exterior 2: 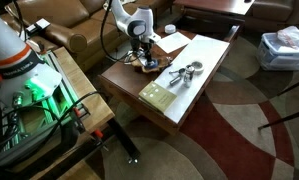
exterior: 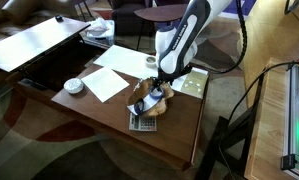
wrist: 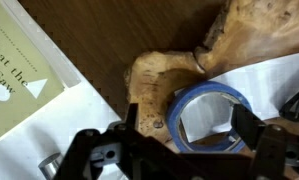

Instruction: Put the blue masking tape on the table

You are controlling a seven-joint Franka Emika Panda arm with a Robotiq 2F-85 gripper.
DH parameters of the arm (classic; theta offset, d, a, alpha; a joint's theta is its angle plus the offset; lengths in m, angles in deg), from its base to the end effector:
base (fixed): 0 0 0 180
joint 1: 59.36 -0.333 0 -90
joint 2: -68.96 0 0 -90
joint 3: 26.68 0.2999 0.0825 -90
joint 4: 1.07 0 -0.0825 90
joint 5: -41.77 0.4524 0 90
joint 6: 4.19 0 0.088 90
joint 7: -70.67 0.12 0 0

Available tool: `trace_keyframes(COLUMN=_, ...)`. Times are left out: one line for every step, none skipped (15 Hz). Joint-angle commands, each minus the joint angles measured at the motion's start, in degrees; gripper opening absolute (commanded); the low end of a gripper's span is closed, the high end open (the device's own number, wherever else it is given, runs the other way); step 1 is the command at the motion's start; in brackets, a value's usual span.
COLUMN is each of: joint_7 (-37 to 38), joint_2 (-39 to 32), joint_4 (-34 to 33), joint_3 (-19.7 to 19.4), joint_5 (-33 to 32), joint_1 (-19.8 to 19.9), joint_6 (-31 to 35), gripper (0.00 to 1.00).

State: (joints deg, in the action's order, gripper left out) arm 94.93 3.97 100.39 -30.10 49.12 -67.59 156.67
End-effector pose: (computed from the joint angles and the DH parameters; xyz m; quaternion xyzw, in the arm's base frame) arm 0.5686 0.0350 -0.1621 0.9758 -0.2135 -0.0426 0.0211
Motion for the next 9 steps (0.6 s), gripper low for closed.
trace_keyframes(joint_7=5.90, joint_2=-5.24, joint_4=-5.73, joint_3=-4.79, joint_5=1.48, joint_1=-5.78, joint_6=0.37, gripper=0.87)
trace_keyframes(joint_7=7.19, joint_2=-6.22, joint_4=-6.78, joint_3=-5.67, joint_5=1.49, joint_1=-6.73, joint_6=-0.04, gripper=0.82)
trace_keyframes(joint_7=8.34, joint_2=-7.08, joint_4=-7.67, joint_3=-6.31, joint_5=1.54, joint_1=-7.51, joint_6=-0.14, gripper=0.74)
trace_keyframes(joint_7=9.51, joint_2=-8.13, joint_4=-8.79, joint_3=-6.93, joint_5=1.58, joint_1=-8.23, joint_6=-0.51, gripper=0.73)
trace_keyframes(joint_7=10.49, joint_2=-8.90, joint_4=-9.66, joint_3=-7.39, joint_5=1.44, joint_1=-8.74, joint_6=-0.75, gripper=0.74)
trace_keyframes(joint_7=11.63, joint_2=-10.02, joint_4=-10.84, joint_3=-8.00, joint_5=1.24, joint_1=-9.27, joint_6=-1.28, gripper=0.68)
trace_keyframes(joint_7=12.55, joint_2=-10.96, joint_4=-11.82, joint_3=-8.49, joint_5=1.06, joint_1=-9.62, joint_6=-1.64, gripper=0.72)
trace_keyframes(joint_7=13.25, joint_2=-11.76, joint_4=-12.75, joint_3=-8.68, joint_5=0.96, joint_1=-9.69, joint_6=-1.87, gripper=0.71)
trace_keyframes(joint_7=13.94, joint_2=-12.63, joint_4=-13.64, joint_3=-9.03, joint_5=0.83, joint_1=-9.81, joint_6=-2.16, gripper=0.70)
